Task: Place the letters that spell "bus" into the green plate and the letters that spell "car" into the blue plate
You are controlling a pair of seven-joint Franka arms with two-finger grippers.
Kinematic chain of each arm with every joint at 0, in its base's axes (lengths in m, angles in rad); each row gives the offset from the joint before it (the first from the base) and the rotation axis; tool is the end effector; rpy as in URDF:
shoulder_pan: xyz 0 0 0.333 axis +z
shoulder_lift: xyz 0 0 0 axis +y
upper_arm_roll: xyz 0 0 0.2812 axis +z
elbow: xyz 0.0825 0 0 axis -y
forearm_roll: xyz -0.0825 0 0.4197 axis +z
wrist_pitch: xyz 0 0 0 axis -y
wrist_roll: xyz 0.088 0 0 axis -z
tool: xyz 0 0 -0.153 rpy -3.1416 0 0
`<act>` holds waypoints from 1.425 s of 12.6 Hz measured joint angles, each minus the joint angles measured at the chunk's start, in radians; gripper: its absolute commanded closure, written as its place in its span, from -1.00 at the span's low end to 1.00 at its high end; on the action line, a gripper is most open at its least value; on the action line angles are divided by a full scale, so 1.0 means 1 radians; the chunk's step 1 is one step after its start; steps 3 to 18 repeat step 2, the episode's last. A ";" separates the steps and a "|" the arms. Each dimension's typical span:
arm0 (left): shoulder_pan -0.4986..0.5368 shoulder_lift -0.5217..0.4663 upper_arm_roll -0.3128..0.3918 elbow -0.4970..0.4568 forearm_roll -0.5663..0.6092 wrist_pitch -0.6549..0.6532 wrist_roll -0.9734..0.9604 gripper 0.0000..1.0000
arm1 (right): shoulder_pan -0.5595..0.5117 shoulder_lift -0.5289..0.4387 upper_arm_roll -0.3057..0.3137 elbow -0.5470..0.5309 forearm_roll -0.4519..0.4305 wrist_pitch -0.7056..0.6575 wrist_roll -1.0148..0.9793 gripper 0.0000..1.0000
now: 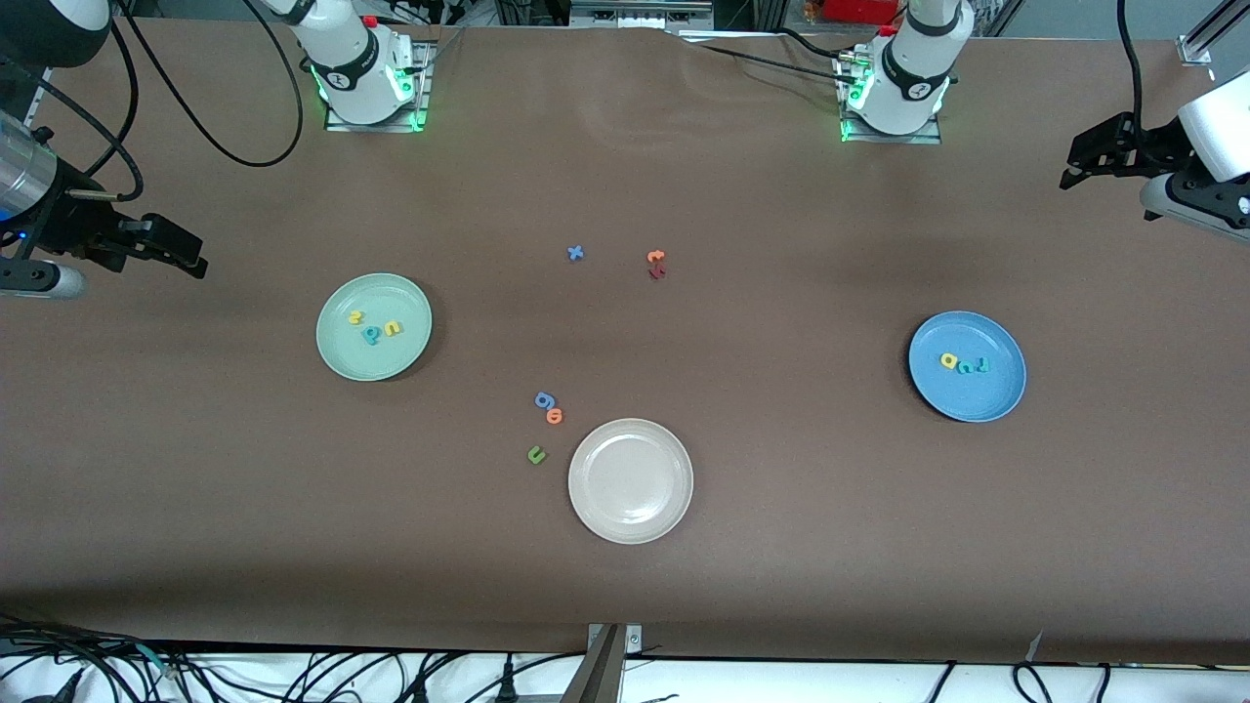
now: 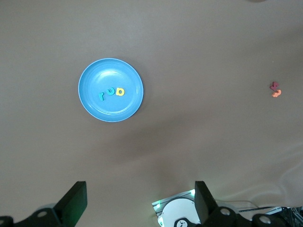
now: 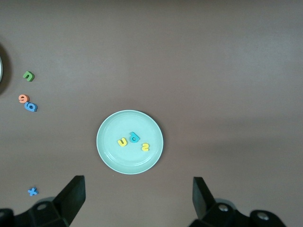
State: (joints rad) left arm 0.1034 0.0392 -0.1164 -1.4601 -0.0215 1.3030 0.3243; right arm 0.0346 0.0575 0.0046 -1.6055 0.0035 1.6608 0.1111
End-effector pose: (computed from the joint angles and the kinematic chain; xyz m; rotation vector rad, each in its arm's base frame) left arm 0.5625 -0.0099 0.5560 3.0273 -0.5217 -0.2923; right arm 0.6112 0.0244 0.4993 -3.1360 0.1133 0.0039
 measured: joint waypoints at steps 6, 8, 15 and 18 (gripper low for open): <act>0.000 0.000 0.000 0.000 0.000 0.000 0.000 -1.00 | 0.000 0.000 0.000 0.000 0.000 0.000 0.000 -1.00; 0.000 0.000 0.000 0.000 0.000 0.000 0.000 -1.00 | 0.000 0.000 0.000 0.000 0.000 0.000 0.000 -1.00; 0.000 0.000 0.000 0.000 0.000 0.000 0.000 -1.00 | 0.000 0.000 0.000 0.000 0.000 0.000 0.000 -1.00; 0.000 0.000 0.000 0.000 0.000 0.000 0.000 -1.00 | 0.000 0.000 0.000 0.000 0.000 0.000 0.000 -1.00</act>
